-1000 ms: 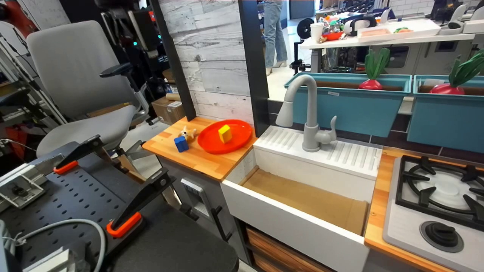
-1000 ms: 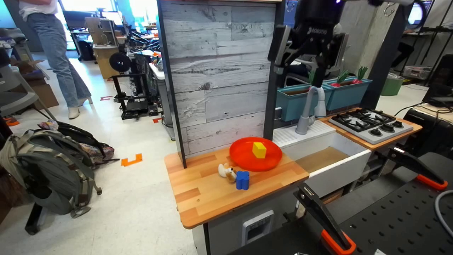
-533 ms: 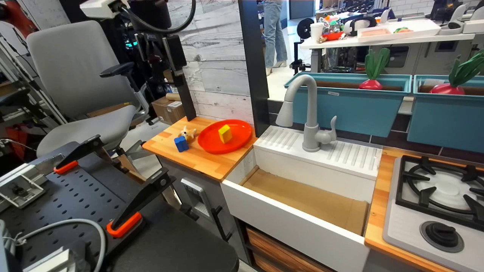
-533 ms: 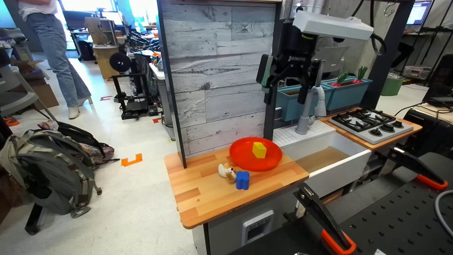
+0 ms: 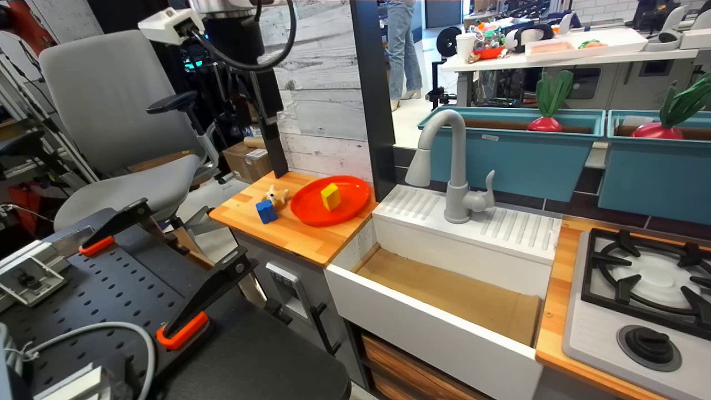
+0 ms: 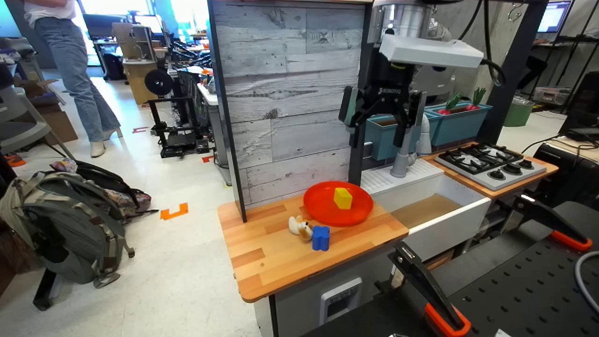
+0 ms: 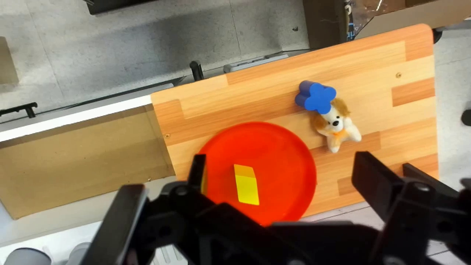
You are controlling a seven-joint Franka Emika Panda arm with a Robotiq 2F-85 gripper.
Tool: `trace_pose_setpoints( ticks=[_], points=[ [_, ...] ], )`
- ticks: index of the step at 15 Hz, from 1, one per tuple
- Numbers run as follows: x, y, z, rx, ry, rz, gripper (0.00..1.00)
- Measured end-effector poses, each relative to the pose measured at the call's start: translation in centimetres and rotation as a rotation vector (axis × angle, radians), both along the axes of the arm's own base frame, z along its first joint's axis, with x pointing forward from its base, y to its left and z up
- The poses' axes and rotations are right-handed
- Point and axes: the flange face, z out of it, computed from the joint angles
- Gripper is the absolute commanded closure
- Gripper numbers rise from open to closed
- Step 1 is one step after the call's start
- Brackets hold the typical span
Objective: Remove the yellow block from the orange plate
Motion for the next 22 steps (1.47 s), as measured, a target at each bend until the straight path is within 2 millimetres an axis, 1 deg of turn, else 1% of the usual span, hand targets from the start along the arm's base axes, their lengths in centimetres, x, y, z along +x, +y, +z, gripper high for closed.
trace_pose_setpoints(
  ticks=[7, 13, 16, 19, 22],
  points=[
    [3.7, -1.3, -7.1, -0.014, 0.04, -0.051, 0.0],
    [6.6, -1.5, -12.7, -0.025, 0.04, -0.092, 0.0],
    [7.9, -1.7, -14.5, -0.03, 0.033, -0.11, 0.0],
    [9.1, -2.0, -16.0, -0.034, 0.023, -0.119, 0.0],
    [9.7, -2.2, -17.1, -0.039, 0.022, -0.138, 0.0]
  ],
)
